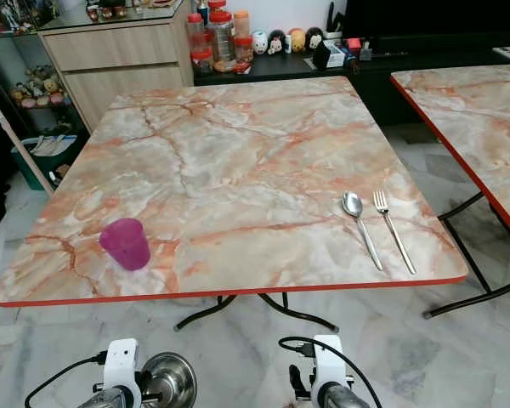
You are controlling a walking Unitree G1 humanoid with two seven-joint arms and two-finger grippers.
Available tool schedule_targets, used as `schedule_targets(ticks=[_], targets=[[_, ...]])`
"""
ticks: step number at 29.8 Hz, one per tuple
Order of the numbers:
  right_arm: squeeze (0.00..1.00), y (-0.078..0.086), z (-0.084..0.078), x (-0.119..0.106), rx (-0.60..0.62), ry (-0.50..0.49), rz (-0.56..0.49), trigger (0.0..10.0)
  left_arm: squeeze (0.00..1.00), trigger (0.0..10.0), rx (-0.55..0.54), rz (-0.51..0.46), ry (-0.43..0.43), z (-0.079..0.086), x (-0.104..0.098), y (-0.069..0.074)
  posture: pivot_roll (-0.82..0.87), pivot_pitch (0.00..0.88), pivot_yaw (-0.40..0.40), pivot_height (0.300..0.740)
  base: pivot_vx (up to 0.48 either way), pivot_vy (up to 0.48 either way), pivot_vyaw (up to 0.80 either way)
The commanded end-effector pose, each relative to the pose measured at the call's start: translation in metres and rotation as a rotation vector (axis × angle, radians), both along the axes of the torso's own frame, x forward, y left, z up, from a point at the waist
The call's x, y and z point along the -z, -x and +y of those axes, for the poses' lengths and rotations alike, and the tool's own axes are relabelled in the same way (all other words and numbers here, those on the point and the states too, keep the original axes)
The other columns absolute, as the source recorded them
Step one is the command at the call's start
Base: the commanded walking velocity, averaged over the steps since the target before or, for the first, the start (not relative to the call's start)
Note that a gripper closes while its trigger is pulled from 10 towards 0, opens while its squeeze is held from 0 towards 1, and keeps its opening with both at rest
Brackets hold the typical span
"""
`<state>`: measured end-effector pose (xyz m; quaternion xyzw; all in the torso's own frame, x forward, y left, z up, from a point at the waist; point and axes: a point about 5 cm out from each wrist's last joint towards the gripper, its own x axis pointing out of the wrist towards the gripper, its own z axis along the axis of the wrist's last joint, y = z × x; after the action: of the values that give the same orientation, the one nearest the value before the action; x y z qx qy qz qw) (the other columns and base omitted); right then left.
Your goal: Setting the table
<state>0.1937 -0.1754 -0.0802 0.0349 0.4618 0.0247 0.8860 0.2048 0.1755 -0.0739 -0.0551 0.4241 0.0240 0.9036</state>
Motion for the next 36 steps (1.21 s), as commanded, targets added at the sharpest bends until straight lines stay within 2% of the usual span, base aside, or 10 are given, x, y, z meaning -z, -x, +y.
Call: schedule_targets(ticks=[1, 8, 17, 36], targets=[[0.00, 0.0010, 0.0036, 0.0009, -0.006, -0.009, 0.008, 10.0, 0.00, 10.0, -0.010, 0.012, -0.006, 0.0040, 0.0015, 0.0033, -0.23, 0.000, 0.085, 0.740, 0.000, 0.000, 0.00], [0.00, 0.0018, 0.0041, 0.0011, 0.001, -0.016, 0.000, 10.0, 0.00, 10.0, -0.063, -0.001, 0.012, 0.0064, 0.0005, 0.0022, -0.23, 0.000, 0.083, 0.740, 0.000, 0.000, 0.00], [0.00, 0.0008, 0.0027, 0.0007, 0.005, -0.003, 0.002, 10.0, 0.00, 10.0, -0.051, 0.003, 0.001, 0.0068, 0.0008, 0.0026, -0.23, 0.000, 0.082, 0.740, 0.000, 0.000, 0.00], [0.00, 0.0054, -0.0025, 0.0029, 0.037, 0.016, 0.030, 10.0, 0.00, 10.0, -0.050, 0.008, 0.007, 0.0039, 0.0029, 0.0064, -0.23, 0.000, 0.069, 0.740, 0.000, -0.318, 0.00]])
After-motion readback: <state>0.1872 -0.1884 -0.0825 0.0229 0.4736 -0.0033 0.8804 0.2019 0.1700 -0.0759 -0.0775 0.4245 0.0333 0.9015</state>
